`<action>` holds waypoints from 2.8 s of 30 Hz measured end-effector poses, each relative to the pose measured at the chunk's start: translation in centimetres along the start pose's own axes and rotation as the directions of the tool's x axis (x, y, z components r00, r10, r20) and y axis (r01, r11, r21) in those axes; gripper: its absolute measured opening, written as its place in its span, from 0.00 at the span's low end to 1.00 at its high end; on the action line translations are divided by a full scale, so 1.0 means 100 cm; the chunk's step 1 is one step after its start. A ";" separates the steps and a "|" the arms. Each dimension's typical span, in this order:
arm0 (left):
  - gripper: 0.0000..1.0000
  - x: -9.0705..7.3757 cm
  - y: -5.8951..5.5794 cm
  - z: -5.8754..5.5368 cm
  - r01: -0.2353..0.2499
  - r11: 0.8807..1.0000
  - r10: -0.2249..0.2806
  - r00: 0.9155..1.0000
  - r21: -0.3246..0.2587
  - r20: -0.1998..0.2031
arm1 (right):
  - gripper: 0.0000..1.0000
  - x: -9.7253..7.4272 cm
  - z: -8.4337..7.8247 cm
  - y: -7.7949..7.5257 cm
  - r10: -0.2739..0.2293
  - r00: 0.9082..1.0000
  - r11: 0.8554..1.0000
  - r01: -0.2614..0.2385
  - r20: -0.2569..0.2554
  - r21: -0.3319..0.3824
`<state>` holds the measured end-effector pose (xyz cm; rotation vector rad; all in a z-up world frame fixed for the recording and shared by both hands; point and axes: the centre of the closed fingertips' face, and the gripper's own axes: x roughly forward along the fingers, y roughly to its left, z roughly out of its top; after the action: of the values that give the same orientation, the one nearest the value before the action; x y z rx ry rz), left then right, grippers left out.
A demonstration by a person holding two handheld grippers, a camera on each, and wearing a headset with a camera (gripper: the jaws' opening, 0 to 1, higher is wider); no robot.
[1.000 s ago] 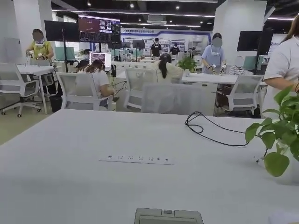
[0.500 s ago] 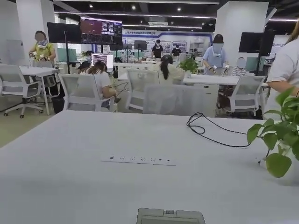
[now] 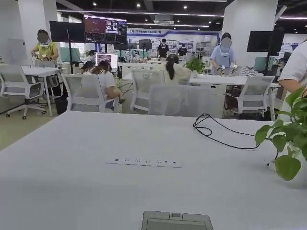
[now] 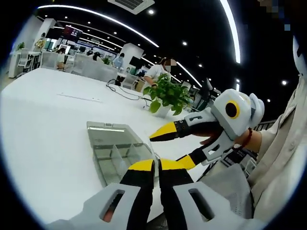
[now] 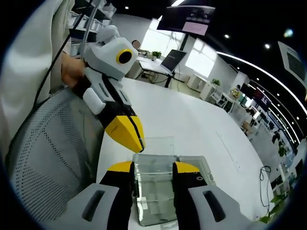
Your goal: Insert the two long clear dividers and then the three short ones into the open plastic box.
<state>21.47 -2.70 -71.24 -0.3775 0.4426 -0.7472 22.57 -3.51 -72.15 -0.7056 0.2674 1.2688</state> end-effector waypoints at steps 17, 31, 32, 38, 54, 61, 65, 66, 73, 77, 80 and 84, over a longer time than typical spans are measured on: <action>0.00 0.003 0.006 0.001 -0.012 0.980 0.006 0.999 -0.201 -0.033 | 0.33 0.004 -0.001 -0.004 -0.032 0.999 0.998 0.030 -0.021 -0.058; 0.00 -0.007 0.020 -0.002 0.016 0.988 0.011 0.985 0.154 -0.172 | 0.34 -0.006 0.007 -0.007 0.006 0.997 0.988 -0.017 0.072 0.153; 0.00 -0.008 0.018 -0.002 0.041 0.977 -0.001 0.982 0.211 -0.191 | 0.33 -0.007 0.009 -0.006 0.020 0.996 0.986 -0.034 0.083 0.164; 0.00 -0.013 0.017 -0.006 0.114 0.929 -0.022 0.967 0.351 -0.254 | 0.31 -0.009 0.008 0.001 0.084 0.992 0.982 -0.098 0.096 0.159; 0.00 -0.018 -0.006 -0.021 0.337 0.778 -0.144 0.918 0.531 -0.370 | 0.27 -0.011 0.008 0.026 0.246 0.961 0.950 -0.265 0.129 0.163; 0.00 -0.023 -0.018 -0.028 0.434 0.726 -0.208 0.878 0.533 -0.431 | 0.22 -0.014 0.011 0.042 0.322 0.936 0.928 -0.342 0.143 0.149; 0.00 -0.025 -0.021 -0.030 0.462 0.711 -0.231 0.866 0.531 -0.443 | 0.17 -0.016 0.013 0.051 0.360 0.920 0.914 -0.381 0.153 0.137; 0.00 -0.025 -0.022 -0.030 0.466 0.708 -0.234 0.864 0.531 -0.445 | 0.17 -0.016 0.013 0.053 0.368 0.917 0.912 -0.388 0.156 0.134; 0.00 -0.030 -0.026 -0.030 0.507 0.669 -0.275 0.848 0.543 -0.453 | 0.08 -0.018 0.016 0.060 0.390 0.904 0.903 -0.413 0.175 0.120; 0.00 -0.031 -0.026 -0.029 0.505 0.668 -0.279 0.851 0.547 -0.446 | 0.03 -0.018 0.018 0.060 0.390 0.902 0.904 -0.414 0.185 0.108; 0.00 -0.030 -0.025 -0.028 0.497 0.679 -0.278 0.855 0.540 -0.437 | 0.03 -0.017 0.018 0.059 0.386 0.904 0.906 -0.409 0.182 0.106; 0.00 -0.027 -0.023 -0.025 0.466 0.710 -0.268 0.872 0.528 -0.410 | 0.02 -0.016 0.018 0.055 0.372 0.911 0.912 -0.394 0.175 0.113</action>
<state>17.13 -2.70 -71.56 0.2920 0.3864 -1.3122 16.60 -2.94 -71.74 -0.4380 0.3848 1.6524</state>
